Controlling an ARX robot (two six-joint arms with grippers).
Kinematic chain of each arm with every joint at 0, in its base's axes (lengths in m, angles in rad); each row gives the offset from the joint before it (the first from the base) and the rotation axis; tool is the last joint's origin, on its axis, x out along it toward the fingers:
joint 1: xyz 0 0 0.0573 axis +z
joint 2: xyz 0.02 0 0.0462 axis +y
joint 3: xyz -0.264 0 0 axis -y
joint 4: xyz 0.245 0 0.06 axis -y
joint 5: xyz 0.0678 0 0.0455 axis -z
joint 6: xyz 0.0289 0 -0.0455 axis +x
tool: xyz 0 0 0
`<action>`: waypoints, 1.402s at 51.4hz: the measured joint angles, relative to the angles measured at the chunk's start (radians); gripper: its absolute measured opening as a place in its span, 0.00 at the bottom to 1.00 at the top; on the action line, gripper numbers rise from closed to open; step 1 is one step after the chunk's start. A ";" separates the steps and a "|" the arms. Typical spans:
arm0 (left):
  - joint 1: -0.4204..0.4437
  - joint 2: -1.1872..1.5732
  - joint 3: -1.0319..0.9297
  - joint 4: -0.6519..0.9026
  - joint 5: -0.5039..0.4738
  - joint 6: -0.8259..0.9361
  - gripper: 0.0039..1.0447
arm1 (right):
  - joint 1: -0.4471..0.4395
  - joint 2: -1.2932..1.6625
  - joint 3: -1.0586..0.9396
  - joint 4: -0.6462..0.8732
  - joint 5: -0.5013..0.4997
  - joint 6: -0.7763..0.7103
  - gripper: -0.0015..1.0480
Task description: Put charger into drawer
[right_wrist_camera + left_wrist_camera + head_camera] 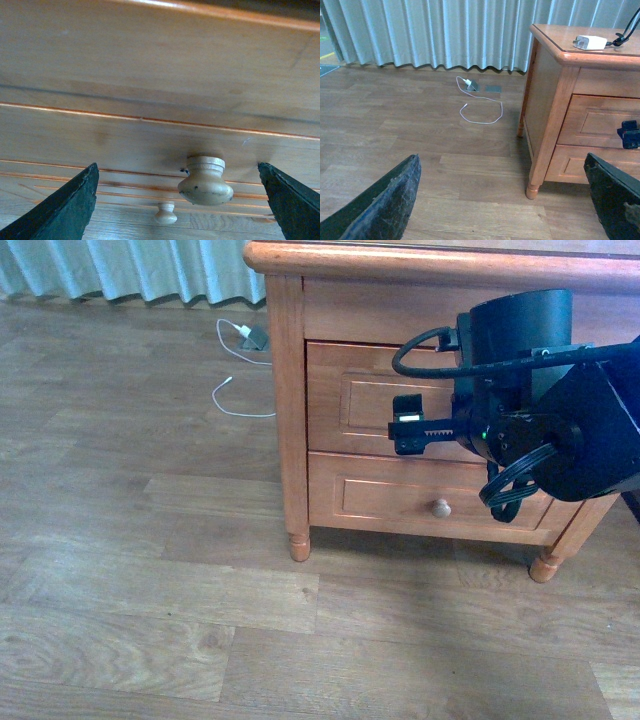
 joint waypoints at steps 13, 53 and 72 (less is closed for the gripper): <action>0.000 0.000 0.000 0.000 0.000 0.000 0.95 | -0.014 0.002 0.001 0.002 0.018 -0.001 0.56; 0.000 0.000 0.000 0.000 0.000 0.000 0.95 | -0.009 -0.169 -0.296 0.080 -0.124 0.064 0.23; 0.000 0.000 0.000 0.000 0.000 0.000 0.95 | 0.042 -0.449 -0.708 0.123 -0.269 0.057 0.20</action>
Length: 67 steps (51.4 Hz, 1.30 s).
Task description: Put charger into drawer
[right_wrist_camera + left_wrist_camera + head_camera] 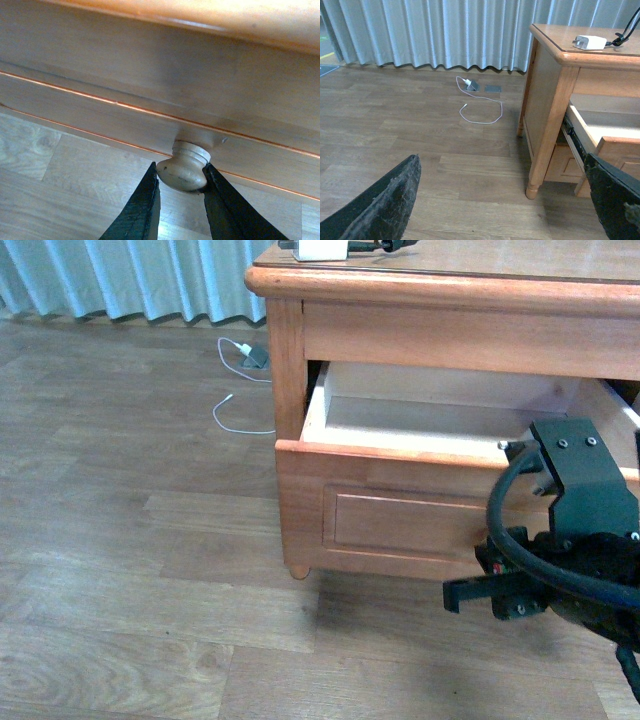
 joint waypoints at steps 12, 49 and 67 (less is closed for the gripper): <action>0.000 0.000 0.000 0.000 0.000 0.000 0.95 | -0.009 -0.098 -0.026 -0.047 -0.012 0.031 0.45; 0.000 0.000 0.000 0.000 0.000 0.000 0.95 | -0.042 -1.313 -0.248 -0.797 -0.028 0.161 0.92; 0.000 0.000 0.000 0.000 0.001 0.000 0.95 | -0.024 -1.506 -0.291 -0.870 0.042 0.206 0.92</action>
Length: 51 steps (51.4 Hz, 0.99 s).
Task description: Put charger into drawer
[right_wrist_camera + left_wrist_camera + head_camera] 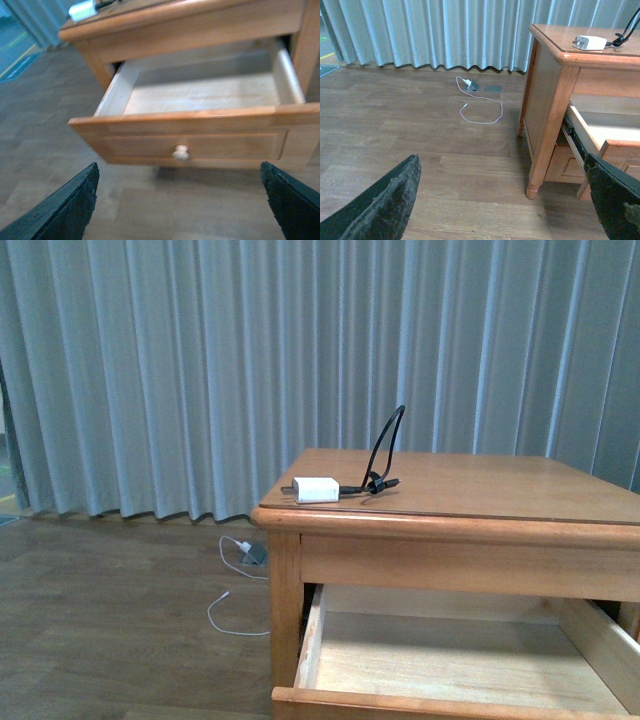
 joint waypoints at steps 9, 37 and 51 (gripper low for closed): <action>0.000 0.000 0.000 0.000 -0.001 0.000 0.95 | -0.030 -0.108 -0.132 0.299 0.174 -0.241 0.60; 0.000 0.000 0.000 0.000 -0.001 0.000 0.95 | -0.095 -0.146 -0.155 0.286 0.118 -0.305 0.92; -0.050 0.024 0.002 -0.023 -0.170 -0.049 0.95 | -0.095 -0.146 -0.155 0.286 0.118 -0.306 0.92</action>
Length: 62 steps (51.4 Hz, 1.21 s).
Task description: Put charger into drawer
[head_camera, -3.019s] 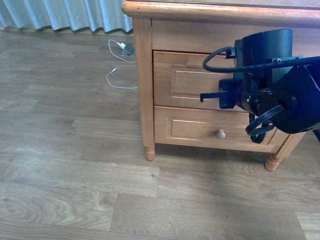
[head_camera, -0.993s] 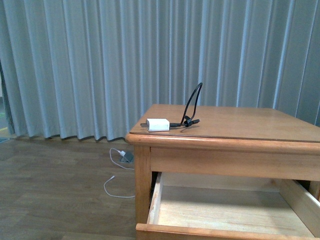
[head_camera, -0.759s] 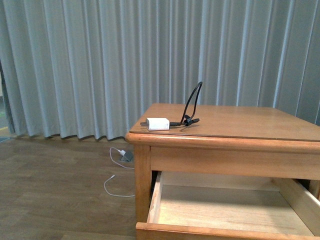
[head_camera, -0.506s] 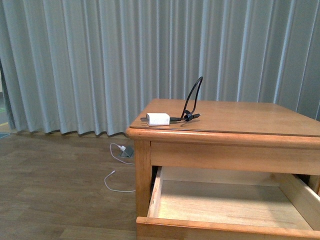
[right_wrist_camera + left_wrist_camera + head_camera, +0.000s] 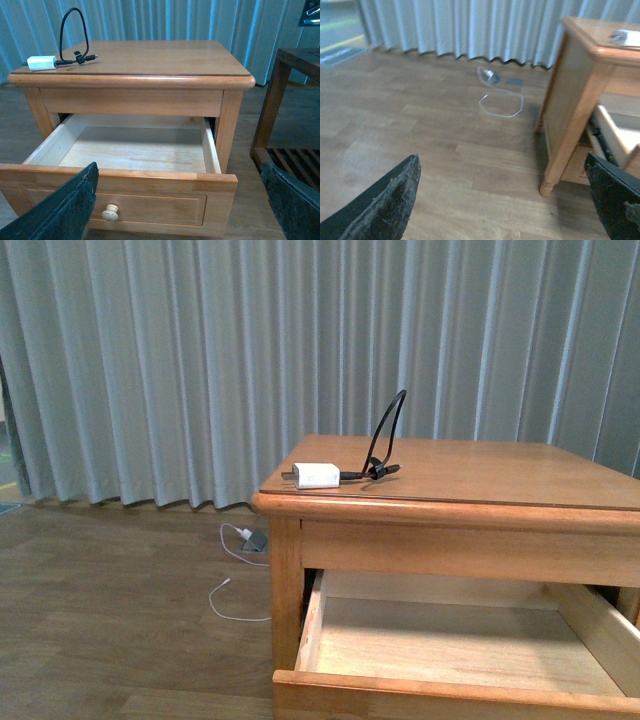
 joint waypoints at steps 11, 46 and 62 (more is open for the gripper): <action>-0.108 0.291 0.046 0.184 -0.109 0.019 0.95 | 0.000 0.000 0.000 0.000 0.000 0.000 0.92; -0.274 1.491 0.892 0.471 -0.149 0.010 0.95 | 0.000 0.000 0.000 0.000 0.000 0.000 0.92; -0.362 1.823 1.279 0.410 -0.273 -0.048 0.95 | 0.000 0.000 0.000 0.000 0.000 0.000 0.92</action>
